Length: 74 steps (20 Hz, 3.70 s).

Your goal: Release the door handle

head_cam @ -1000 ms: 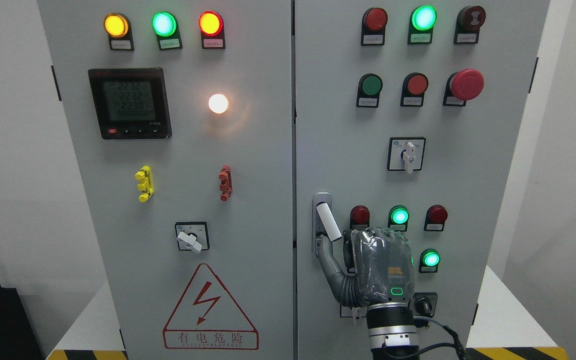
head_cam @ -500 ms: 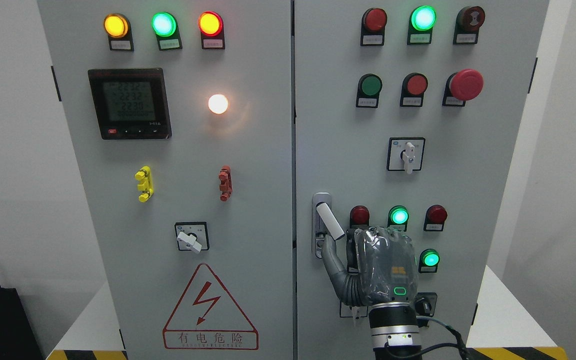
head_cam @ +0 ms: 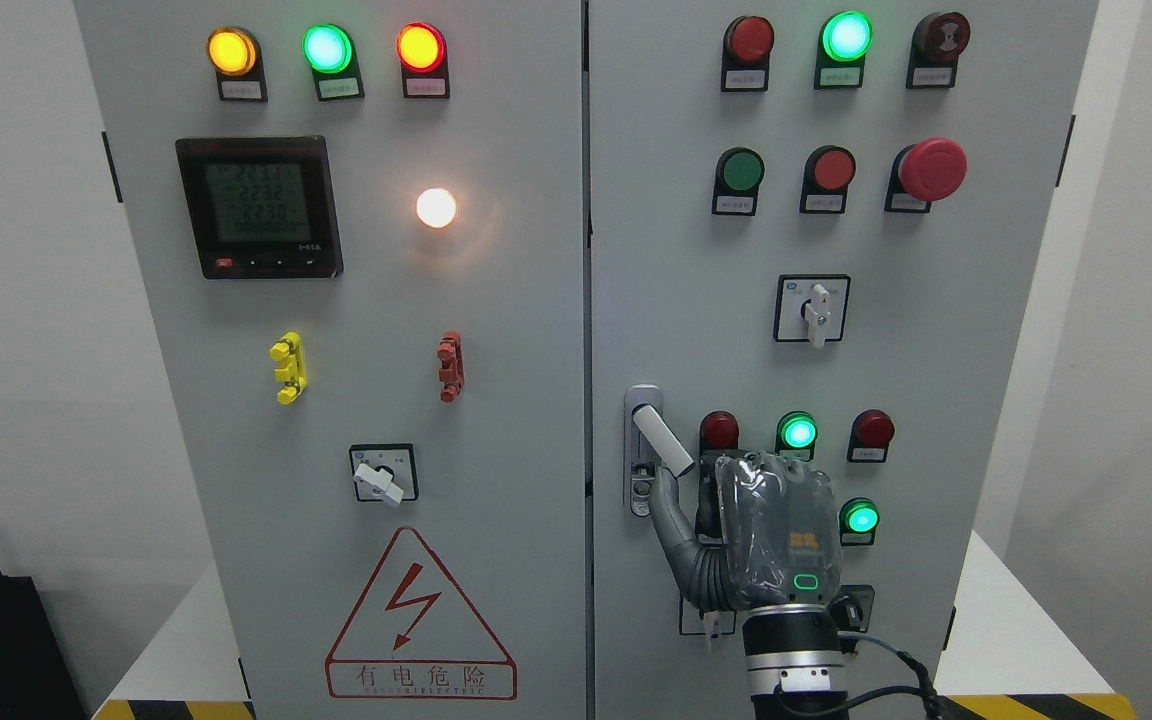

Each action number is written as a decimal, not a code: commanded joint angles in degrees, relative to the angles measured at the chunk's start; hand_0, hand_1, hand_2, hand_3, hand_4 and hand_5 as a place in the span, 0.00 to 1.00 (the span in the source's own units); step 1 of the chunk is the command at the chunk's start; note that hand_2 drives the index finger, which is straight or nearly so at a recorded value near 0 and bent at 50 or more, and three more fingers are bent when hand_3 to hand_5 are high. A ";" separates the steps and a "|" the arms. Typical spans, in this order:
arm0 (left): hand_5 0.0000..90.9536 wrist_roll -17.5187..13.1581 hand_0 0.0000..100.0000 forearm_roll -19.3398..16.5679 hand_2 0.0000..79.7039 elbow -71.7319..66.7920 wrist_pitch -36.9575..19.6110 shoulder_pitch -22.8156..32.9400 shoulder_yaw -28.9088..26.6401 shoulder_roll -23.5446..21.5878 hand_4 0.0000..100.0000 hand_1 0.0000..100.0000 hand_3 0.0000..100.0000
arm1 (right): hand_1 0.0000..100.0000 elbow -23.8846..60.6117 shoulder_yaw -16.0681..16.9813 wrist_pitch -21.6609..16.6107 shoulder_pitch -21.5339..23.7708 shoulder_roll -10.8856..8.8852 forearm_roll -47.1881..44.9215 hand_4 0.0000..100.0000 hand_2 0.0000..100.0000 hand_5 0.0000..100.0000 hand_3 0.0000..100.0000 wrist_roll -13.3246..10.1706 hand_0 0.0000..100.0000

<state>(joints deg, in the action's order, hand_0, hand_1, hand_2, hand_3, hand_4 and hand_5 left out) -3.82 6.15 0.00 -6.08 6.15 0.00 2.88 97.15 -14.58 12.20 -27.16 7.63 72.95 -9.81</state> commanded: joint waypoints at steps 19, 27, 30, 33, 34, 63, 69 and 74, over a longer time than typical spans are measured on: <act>0.00 -0.04 0.12 0.00 0.00 -1.14 0.01 0.00 0.79 0.02 0.00 0.39 0.00 | 0.27 0.15 0.95 -0.07 0.01 -0.69 0.09 1.00 1.00 0.97 1.00 -1.70 0.63; 0.00 -0.04 0.12 0.00 0.00 -1.14 0.01 0.00 0.79 0.02 0.00 0.39 0.00 | 0.27 0.06 0.87 -0.16 -0.08 -0.69 0.09 1.00 1.00 0.97 1.00 -1.79 0.63; 0.00 -0.04 0.12 0.00 0.00 -1.14 0.01 0.00 0.79 -0.07 0.00 0.39 0.00 | 0.28 0.06 0.87 -0.16 -0.08 -0.69 0.09 1.00 1.00 0.97 1.00 -1.88 0.63; 0.00 -0.04 0.12 0.00 0.00 -1.14 0.01 0.00 0.79 0.02 0.00 0.39 0.00 | 0.28 0.06 0.95 -0.16 -0.26 -0.69 0.09 1.00 1.00 0.97 1.00 -1.88 0.63; 0.00 -0.04 0.12 0.00 0.00 -1.14 0.01 0.00 0.79 0.02 0.00 0.39 0.00 | 0.28 0.06 0.87 -0.16 -0.35 -0.78 0.09 1.00 1.00 0.97 1.00 -1.97 0.63; 0.00 -0.04 0.12 0.00 0.00 -1.14 0.01 0.00 0.79 0.02 0.00 0.39 0.00 | 0.28 -0.03 1.66 -0.34 -1.14 -1.57 0.00 1.00 1.00 0.96 1.00 -2.67 0.63; 0.00 -0.04 0.12 0.00 0.00 -1.14 0.01 0.00 0.79 0.02 0.00 0.39 0.00 | 0.28 -0.03 1.66 -0.43 -1.40 -1.57 0.00 1.00 1.00 0.96 1.00 -2.76 0.63; 0.00 -0.04 0.12 0.00 0.00 -1.14 0.01 0.00 0.79 0.02 0.00 0.39 0.00 | 0.28 -0.03 1.75 -0.43 -1.58 -1.57 0.00 1.00 1.00 0.96 1.00 -2.76 0.63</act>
<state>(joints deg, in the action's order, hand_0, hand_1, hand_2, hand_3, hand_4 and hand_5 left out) -3.83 6.15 0.00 -6.08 6.15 0.00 2.88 97.11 -12.97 11.81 -28.55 6.23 72.95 -12.54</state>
